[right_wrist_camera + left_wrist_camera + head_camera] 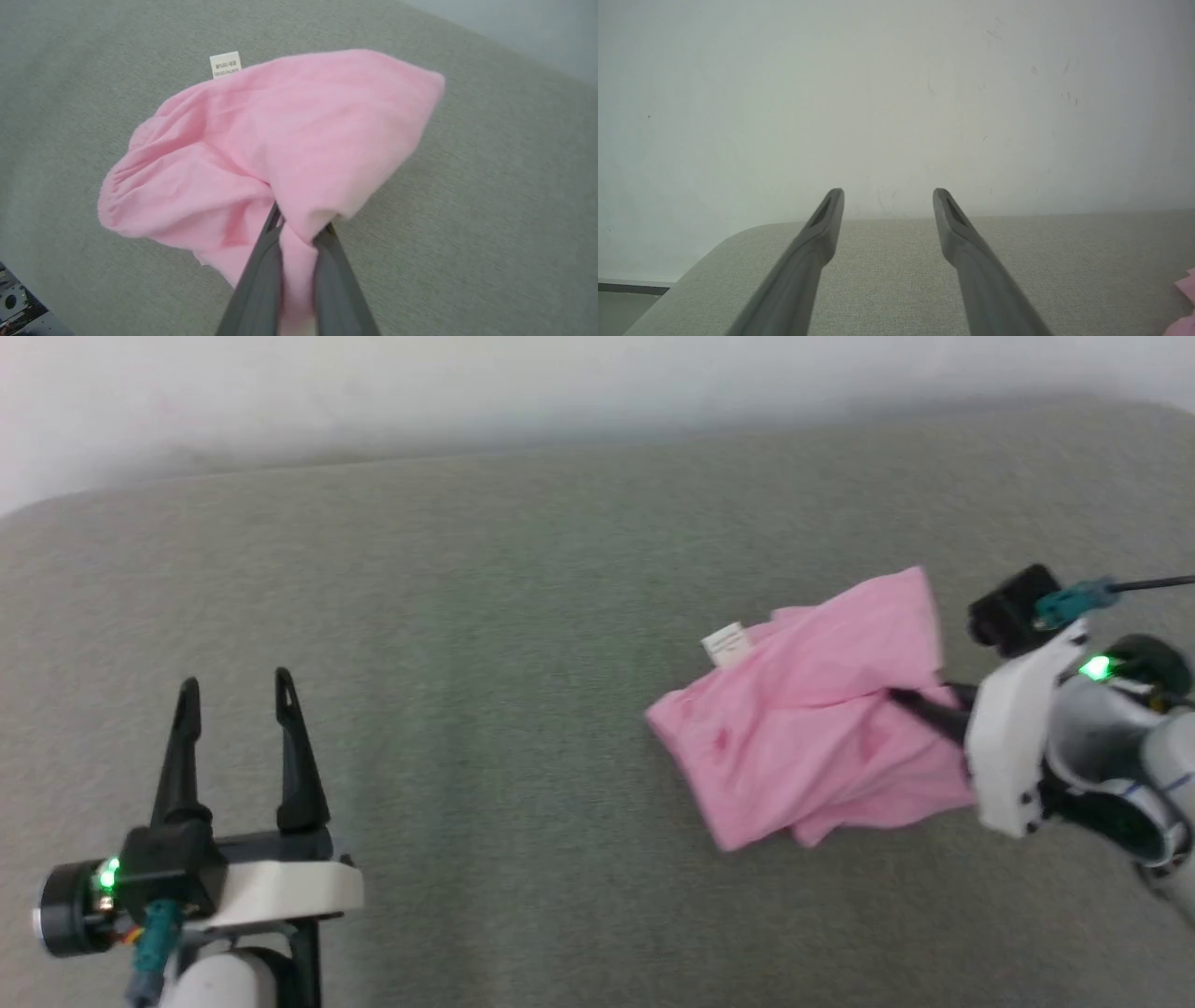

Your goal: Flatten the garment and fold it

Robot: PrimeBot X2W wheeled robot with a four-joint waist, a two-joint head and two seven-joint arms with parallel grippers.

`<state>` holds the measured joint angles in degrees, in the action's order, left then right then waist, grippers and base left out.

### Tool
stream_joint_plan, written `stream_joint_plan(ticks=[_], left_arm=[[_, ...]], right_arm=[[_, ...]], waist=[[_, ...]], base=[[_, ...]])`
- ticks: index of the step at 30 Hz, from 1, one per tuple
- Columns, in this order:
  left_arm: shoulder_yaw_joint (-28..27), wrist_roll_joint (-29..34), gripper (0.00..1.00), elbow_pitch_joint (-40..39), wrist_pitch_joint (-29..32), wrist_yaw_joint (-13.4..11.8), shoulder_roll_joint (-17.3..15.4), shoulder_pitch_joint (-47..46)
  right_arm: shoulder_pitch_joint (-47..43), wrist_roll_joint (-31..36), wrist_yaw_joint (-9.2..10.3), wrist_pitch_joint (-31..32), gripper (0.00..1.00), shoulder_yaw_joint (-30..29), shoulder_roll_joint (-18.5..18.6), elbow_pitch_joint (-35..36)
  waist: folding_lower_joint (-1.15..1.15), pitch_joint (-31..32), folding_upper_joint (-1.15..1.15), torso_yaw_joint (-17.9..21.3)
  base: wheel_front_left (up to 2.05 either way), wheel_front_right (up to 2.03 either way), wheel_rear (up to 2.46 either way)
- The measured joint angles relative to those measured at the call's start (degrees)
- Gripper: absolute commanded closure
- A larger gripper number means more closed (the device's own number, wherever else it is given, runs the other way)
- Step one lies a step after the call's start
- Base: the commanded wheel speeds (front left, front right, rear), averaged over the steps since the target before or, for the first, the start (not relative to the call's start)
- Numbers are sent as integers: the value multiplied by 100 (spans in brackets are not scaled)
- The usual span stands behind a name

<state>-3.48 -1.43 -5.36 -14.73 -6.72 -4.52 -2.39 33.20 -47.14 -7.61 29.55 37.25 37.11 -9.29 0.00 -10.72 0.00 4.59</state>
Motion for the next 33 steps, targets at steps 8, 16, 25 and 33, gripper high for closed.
stream_joint_plan(ticks=[8, 16, 25, 33], left_arm=[[-180, 119, 0, -546, 0, -38, -289, -231], [-178, 205, 0, -925, 0, -31, -590, -536], [-138, 205, 0, -1146, 0, -40, -699, -634], [-55, 204, 0, -1210, 0, -99, -740, -674]], right_arm=[[573, 1050, 0, -268, 100, -47, 712, -545], [1364, 2062, 0, -915, 100, -396, 916, -1827], [2082, 2663, -1, -1157, 100, -772, 829, -3073], [2286, 2846, -1, -1272, 4, -1195, 606, -3922]], waist=[[0, -492, 0, 758], [2, -1330, 0, 1110], [1, -2035, 1, 1231], [1, -2180, 1, 1171]], base=[[0, 0, 0], [0, 0, 0], [0, 0, 0], [0, 0, 0]])
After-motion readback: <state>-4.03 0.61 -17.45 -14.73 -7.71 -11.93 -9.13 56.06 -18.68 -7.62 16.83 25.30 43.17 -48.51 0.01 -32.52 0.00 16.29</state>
